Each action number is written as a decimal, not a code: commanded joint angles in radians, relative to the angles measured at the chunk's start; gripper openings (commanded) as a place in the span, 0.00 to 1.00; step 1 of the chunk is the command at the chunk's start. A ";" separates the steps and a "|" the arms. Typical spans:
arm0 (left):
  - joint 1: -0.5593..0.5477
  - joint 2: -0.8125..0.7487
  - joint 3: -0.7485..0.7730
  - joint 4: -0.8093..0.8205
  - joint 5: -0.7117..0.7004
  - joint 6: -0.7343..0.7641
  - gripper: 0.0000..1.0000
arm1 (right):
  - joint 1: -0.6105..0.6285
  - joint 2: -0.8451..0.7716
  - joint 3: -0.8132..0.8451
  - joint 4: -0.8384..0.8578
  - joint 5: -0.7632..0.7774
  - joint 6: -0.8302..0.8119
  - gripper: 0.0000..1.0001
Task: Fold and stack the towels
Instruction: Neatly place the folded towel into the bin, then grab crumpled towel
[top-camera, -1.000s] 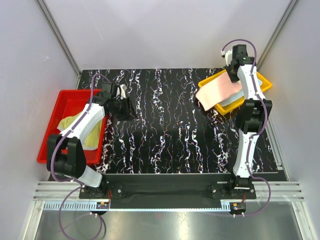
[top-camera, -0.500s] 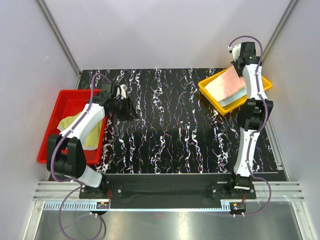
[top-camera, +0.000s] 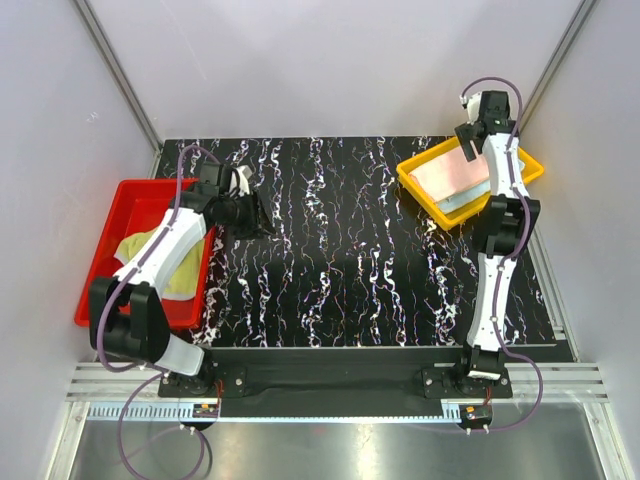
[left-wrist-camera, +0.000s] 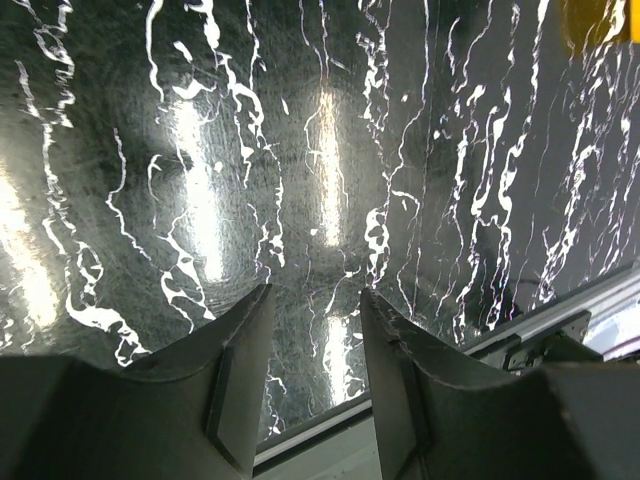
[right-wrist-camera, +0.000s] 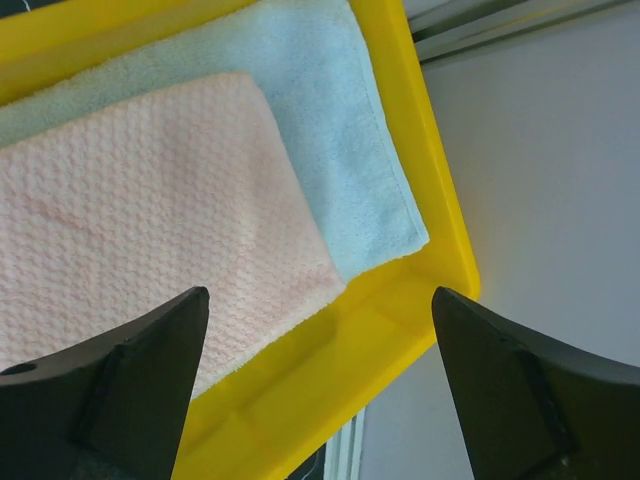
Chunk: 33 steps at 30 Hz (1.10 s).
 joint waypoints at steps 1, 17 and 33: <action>0.008 -0.082 0.046 0.027 -0.046 -0.020 0.45 | -0.005 -0.127 -0.001 0.061 0.033 0.115 1.00; 0.342 -0.146 0.059 -0.059 -0.558 0.009 0.54 | 0.249 -0.773 -0.720 0.138 -0.572 0.793 1.00; 0.573 0.444 0.241 -0.126 -0.443 0.107 0.32 | 0.410 -0.815 -0.874 0.151 -0.809 0.747 1.00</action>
